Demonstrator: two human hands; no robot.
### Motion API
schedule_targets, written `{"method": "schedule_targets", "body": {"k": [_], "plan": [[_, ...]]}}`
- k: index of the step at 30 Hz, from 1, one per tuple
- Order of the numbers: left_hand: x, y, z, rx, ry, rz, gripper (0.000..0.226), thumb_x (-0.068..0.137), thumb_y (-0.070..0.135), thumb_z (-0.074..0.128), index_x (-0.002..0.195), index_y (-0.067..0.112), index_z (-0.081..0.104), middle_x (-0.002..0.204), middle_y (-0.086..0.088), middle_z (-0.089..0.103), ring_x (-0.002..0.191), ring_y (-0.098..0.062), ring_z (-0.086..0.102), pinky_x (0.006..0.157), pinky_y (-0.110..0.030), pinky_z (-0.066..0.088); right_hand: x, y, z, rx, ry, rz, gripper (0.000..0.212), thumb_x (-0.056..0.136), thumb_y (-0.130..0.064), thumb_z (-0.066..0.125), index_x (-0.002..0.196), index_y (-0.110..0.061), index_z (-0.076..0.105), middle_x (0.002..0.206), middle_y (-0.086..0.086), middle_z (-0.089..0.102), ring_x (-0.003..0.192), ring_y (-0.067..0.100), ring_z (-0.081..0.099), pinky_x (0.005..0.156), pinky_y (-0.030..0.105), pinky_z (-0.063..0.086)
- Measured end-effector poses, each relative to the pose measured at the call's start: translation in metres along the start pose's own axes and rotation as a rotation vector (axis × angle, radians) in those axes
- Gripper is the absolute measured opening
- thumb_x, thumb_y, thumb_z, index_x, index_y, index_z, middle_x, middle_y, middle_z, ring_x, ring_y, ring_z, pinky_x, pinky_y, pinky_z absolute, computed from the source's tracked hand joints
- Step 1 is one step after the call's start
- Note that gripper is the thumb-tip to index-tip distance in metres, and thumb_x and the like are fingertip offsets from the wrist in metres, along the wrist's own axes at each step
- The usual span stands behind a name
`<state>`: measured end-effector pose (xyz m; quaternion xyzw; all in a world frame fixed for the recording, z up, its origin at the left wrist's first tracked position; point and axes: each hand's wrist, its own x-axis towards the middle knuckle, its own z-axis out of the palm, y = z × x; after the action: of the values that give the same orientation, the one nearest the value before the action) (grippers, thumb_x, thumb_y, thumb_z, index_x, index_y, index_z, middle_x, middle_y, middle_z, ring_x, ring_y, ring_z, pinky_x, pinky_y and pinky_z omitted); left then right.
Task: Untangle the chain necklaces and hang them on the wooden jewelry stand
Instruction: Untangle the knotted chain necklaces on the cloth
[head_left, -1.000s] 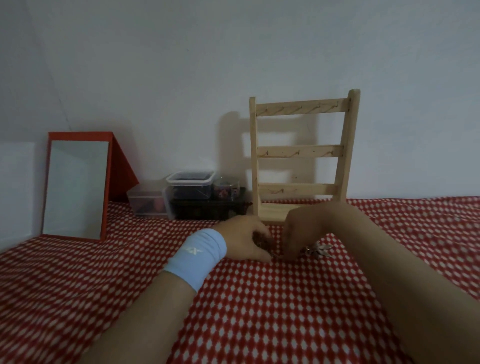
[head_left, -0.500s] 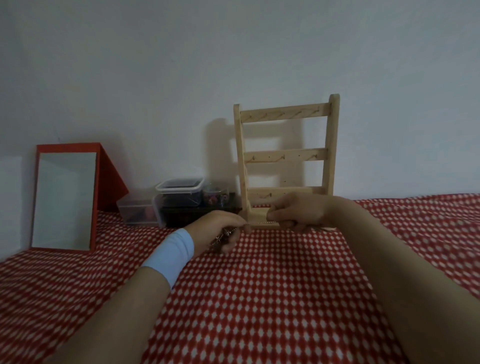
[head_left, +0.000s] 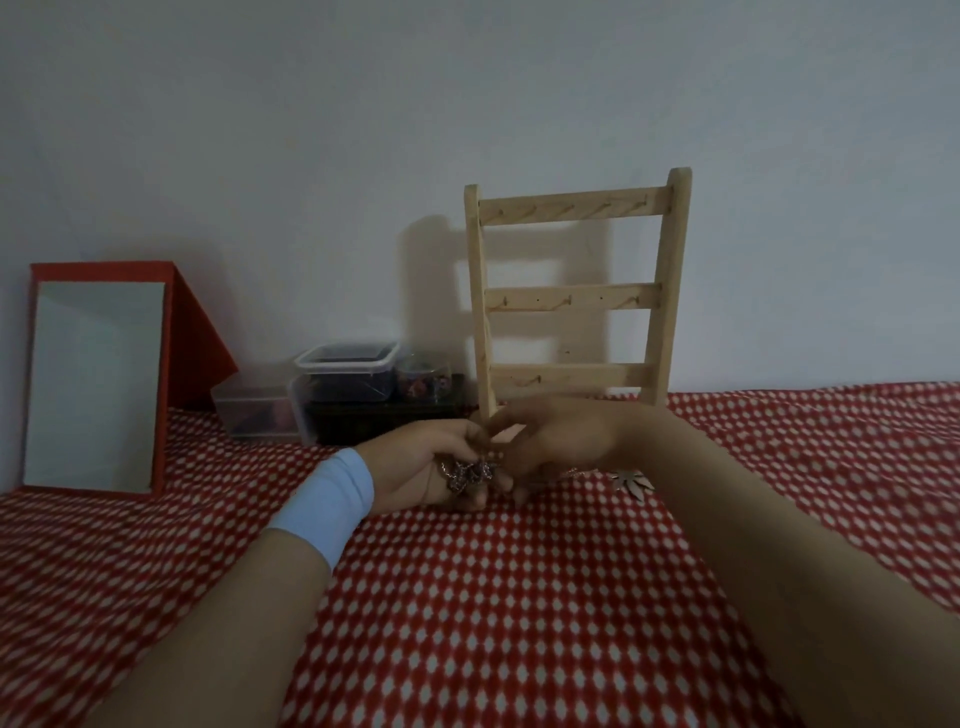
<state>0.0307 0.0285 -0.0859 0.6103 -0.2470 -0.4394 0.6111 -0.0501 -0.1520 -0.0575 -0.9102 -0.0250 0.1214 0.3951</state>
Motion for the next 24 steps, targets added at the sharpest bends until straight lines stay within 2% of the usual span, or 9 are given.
{"method": "schedule_targets", "body": {"k": [3,5,8,10,12,16,19,22,24], "plan": [[-0.002,0.000,-0.004,0.123,0.024,-0.008,0.024,0.096,-0.009,0.034,0.107,-0.001,0.053,0.090,-0.025,0.069,0.068,-0.029,0.065,0.063,-0.034,0.058,0.001,0.008,0.002,0.016,-0.028,0.013,0.034,0.098,-0.018,0.063,0.131,-0.013,0.064,0.081,-0.007,0.071,0.062,0.004,0.059,0.062,0.022,0.049],[-0.001,0.002,-0.003,0.226,0.059,-0.026,0.023,0.098,-0.006,0.041,0.115,-0.004,0.056,0.095,-0.022,0.070,0.070,-0.026,0.068,0.066,-0.032,0.060,0.002,0.012,0.000,-0.048,0.065,0.012,0.024,0.100,-0.022,0.061,0.121,-0.017,0.071,0.073,-0.014,0.068,0.059,0.000,0.056,0.057,0.017,0.045],[0.000,0.004,-0.002,0.373,0.115,-0.011,0.021,0.097,0.001,0.053,0.116,-0.003,0.061,0.098,-0.020,0.072,0.075,-0.024,0.071,0.069,-0.031,0.060,0.002,0.014,0.002,-0.115,0.133,0.004,0.020,0.100,-0.029,0.061,0.111,-0.021,0.075,0.093,-0.014,0.071,0.074,-0.007,0.063,0.065,0.011,0.044],[0.002,0.005,-0.006,0.475,0.171,0.018,0.019,0.096,0.007,0.058,0.112,0.002,0.066,0.098,-0.019,0.073,0.081,-0.025,0.072,0.079,-0.036,0.060,0.003,0.016,0.003,-0.104,0.175,-0.012,0.018,0.100,-0.031,0.061,0.107,-0.023,0.075,0.105,-0.012,0.072,0.094,-0.001,0.064,0.082,0.019,0.048],[0.004,0.003,-0.011,0.553,0.218,0.049,0.016,0.096,0.016,0.060,0.107,0.010,0.070,0.093,-0.017,0.074,0.083,-0.023,0.070,0.090,-0.042,0.057,0.003,0.017,0.001,-0.063,0.244,-0.029,0.015,0.098,-0.032,0.063,0.100,-0.026,0.076,0.102,-0.012,0.073,0.098,0.004,0.065,0.086,0.023,0.047],[0.003,0.000,-0.013,0.534,0.233,0.077,0.023,0.098,0.030,0.056,0.091,0.023,0.076,0.086,-0.012,0.068,0.078,-0.019,0.064,0.100,-0.050,0.046,0.004,0.019,-0.001,0.030,0.289,-0.106,0.015,0.096,-0.028,0.066,0.092,-0.021,0.078,0.093,-0.007,0.077,0.093,0.008,0.071,0.090,0.028,0.052],[0.003,0.000,-0.008,0.525,0.242,0.095,0.027,0.098,0.032,0.053,0.086,0.022,0.075,0.079,-0.009,0.068,0.076,-0.018,0.063,0.100,-0.049,0.045,0.005,0.020,0.001,0.089,0.356,-0.148,0.011,0.094,-0.020,0.070,0.090,-0.015,0.080,0.090,-0.005,0.078,0.086,0.006,0.071,0.085,0.025,0.054],[0.001,0.002,-0.003,0.537,0.282,0.162,0.021,0.095,0.032,0.060,0.090,0.018,0.074,0.073,-0.005,0.070,0.073,-0.017,0.065,0.090,-0.041,0.050,0.004,0.019,0.002,0.102,0.405,-0.168,0.012,0.093,-0.018,0.071,0.088,-0.013,0.081,0.086,-0.004,0.078,0.082,0.003,0.071,0.082,0.023,0.053],[0.001,0.004,-0.001,0.578,0.330,0.229,0.016,0.091,0.029,0.066,0.092,0.014,0.074,0.071,-0.005,0.071,0.069,-0.015,0.066,0.082,-0.033,0.054,0.003,0.016,0.001,0.114,0.387,-0.143,0.016,0.094,-0.022,0.069,0.086,-0.014,0.081,0.080,-0.006,0.078,0.072,-0.003,0.068,0.076,0.021,0.049]]}}
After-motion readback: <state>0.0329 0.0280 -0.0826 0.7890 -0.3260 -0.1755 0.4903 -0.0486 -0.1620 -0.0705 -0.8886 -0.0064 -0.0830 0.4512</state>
